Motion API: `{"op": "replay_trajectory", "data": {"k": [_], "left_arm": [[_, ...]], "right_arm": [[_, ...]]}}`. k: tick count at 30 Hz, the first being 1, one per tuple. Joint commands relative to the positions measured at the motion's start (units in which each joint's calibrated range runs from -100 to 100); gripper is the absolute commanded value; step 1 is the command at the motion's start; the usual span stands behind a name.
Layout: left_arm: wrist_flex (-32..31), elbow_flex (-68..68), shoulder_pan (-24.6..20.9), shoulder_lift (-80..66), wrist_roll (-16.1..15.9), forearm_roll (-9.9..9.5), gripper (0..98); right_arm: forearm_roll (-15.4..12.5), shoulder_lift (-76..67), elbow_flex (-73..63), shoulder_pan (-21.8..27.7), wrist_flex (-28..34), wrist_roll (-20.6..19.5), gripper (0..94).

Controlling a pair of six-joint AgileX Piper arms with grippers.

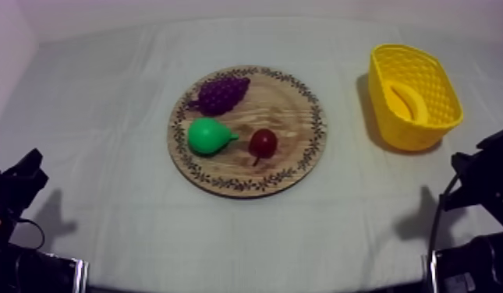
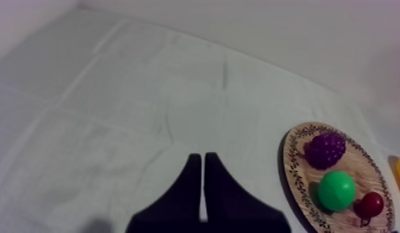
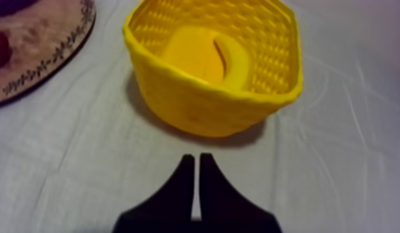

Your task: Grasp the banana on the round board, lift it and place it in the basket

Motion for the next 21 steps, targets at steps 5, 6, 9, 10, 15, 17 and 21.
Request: {"op": "replay_trajectory", "data": {"k": [5,6,9,10,15,17,21], "left_arm": [[0.0,0.0,0.0,0.0,0.0,0.02,0.1],[0.0,0.0,0.0,0.0,0.0,0.02,0.1],[0.0,0.0,0.0,0.0,0.0,0.02,0.1],[0.0,0.0,0.0,0.0,0.0,0.02,0.1],[0.0,0.0,0.0,0.0,0.0,0.02,0.1],[0.0,0.0,0.0,0.0,0.0,0.02,0.1],[0.0,0.0,0.0,0.0,0.0,0.02,0.1]], "right_arm": [[1.8,-5.2,-0.5,0.4,2.6,-7.4,0.6],[2.1,-6.0,-0.5,0.4,2.9,-8.2,0.6],[2.8,-8.2,-0.7,0.5,3.8,-9.9,0.5],[2.9,-8.7,-0.7,0.5,4.1,-10.3,0.5],[3.2,-9.6,-0.8,0.8,4.8,-11.4,0.5],[3.2,-9.7,-0.9,1.0,4.9,-11.8,0.5],[3.3,-9.8,0.4,1.2,-0.2,-10.0,0.5]]}}
